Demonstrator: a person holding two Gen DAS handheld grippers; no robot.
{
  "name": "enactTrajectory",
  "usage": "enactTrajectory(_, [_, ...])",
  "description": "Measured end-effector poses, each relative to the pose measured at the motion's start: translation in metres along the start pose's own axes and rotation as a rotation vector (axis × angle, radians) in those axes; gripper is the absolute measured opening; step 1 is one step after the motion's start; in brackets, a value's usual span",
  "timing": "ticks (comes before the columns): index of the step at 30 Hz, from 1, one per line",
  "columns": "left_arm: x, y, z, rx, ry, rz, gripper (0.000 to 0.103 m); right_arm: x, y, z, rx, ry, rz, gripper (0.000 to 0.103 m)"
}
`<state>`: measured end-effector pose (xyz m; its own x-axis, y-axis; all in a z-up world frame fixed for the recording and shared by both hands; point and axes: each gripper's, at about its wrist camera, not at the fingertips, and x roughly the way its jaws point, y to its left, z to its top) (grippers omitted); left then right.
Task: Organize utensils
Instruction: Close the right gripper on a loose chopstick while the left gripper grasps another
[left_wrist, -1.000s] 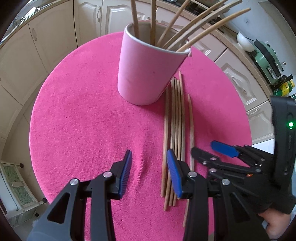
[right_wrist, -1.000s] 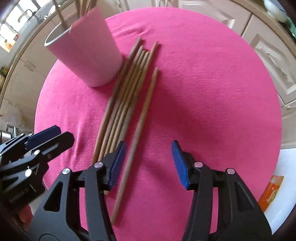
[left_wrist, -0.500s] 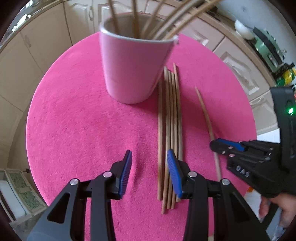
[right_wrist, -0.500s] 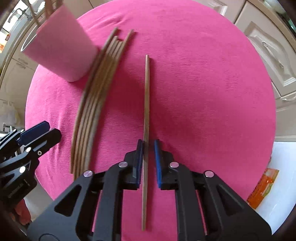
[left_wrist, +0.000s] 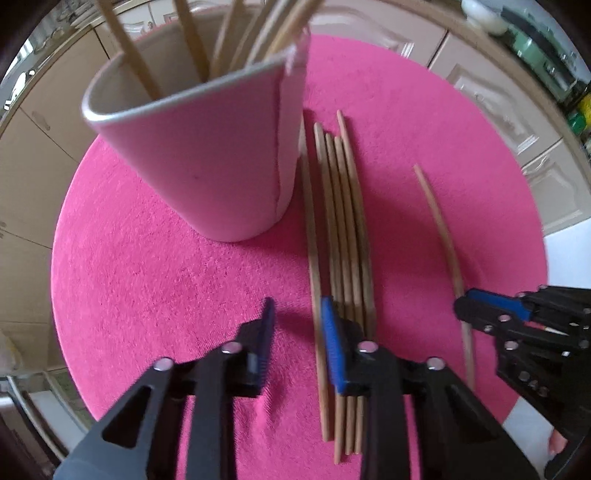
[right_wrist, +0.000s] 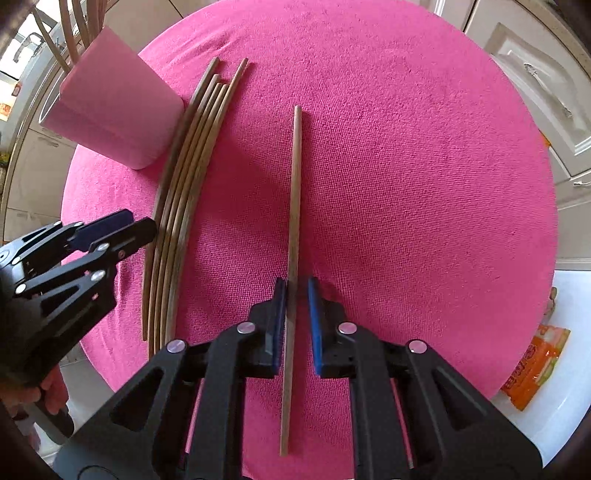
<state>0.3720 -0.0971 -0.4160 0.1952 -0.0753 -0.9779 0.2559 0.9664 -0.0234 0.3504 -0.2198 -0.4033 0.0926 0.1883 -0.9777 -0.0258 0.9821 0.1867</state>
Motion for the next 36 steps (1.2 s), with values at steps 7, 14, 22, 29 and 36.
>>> enactTrajectory(7, [0.011,-0.02,0.01,0.057,0.054,0.077,0.015,0.001,-0.001,0.008,-0.022,0.015,-0.003,0.012])
enactTrajectory(14, [0.007,0.006,-0.006,-0.066,0.094,-0.044,0.005,0.004,-0.005,0.007,-0.023,0.045,0.033,0.007])
enactTrajectory(22, [0.006,0.008,-0.037,-0.076,0.134,-0.097,0.005,0.005,-0.016,0.001,-0.007,0.092,0.063,0.007])
enactTrajectory(29, [0.002,0.012,-0.012,-0.109,0.103,-0.059,0.008,-0.005,-0.008,0.019,-0.027,0.047,0.042,0.007])
enactTrajectory(36, [0.016,0.0,0.012,-0.075,0.101,-0.014,0.01,-0.001,-0.006,0.036,-0.024,0.058,0.018,0.007])
